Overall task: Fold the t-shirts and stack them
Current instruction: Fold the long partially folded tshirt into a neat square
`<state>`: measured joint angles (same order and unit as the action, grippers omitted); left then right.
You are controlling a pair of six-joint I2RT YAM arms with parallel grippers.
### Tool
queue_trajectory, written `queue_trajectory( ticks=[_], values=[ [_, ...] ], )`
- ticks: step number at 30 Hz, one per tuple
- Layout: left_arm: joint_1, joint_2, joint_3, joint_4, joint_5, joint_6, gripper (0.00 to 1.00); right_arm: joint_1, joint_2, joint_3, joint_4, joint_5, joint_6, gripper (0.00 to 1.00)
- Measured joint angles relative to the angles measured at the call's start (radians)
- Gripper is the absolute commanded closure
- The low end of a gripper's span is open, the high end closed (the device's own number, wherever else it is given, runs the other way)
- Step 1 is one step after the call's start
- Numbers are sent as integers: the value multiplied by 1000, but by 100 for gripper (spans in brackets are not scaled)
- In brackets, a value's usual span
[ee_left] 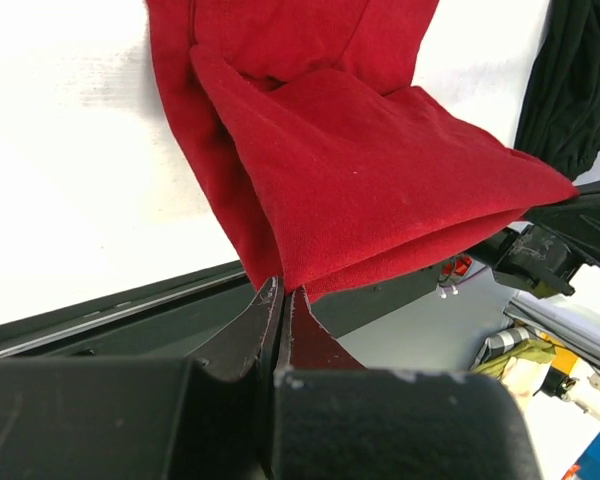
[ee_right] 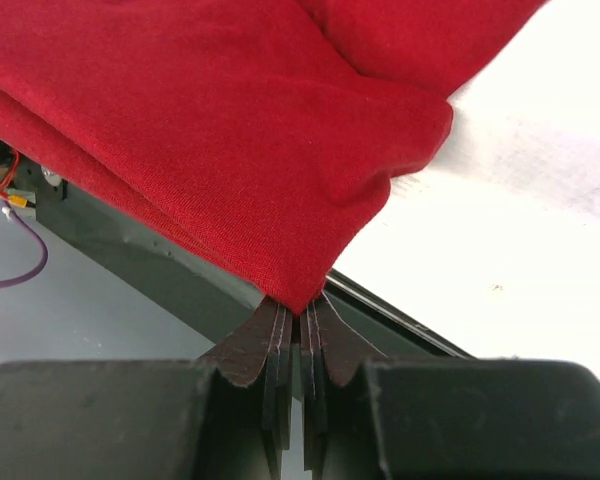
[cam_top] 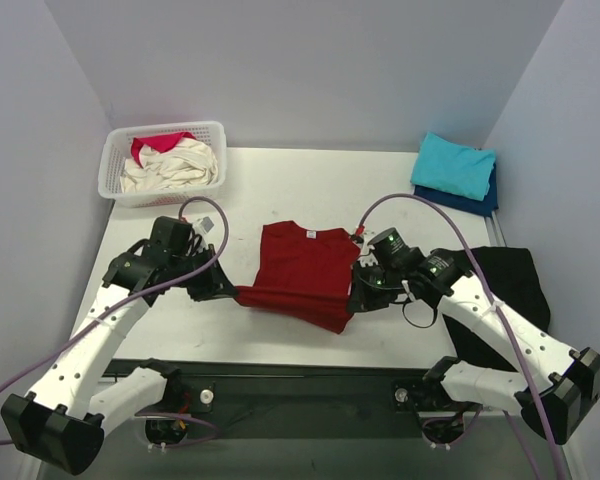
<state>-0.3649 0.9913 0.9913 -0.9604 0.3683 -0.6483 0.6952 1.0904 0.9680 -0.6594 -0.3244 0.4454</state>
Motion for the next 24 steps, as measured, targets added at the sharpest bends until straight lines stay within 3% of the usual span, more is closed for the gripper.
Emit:
queue_trajectory(
  ticks=[14, 24],
  values=[
    [0, 149, 2, 25, -49, -23, 100, -8, 94, -10, 12, 17, -7, 100],
    [0, 343, 201, 129, -82, -1, 100, -142, 179, 147, 20, 66, -85, 100]
  ],
)
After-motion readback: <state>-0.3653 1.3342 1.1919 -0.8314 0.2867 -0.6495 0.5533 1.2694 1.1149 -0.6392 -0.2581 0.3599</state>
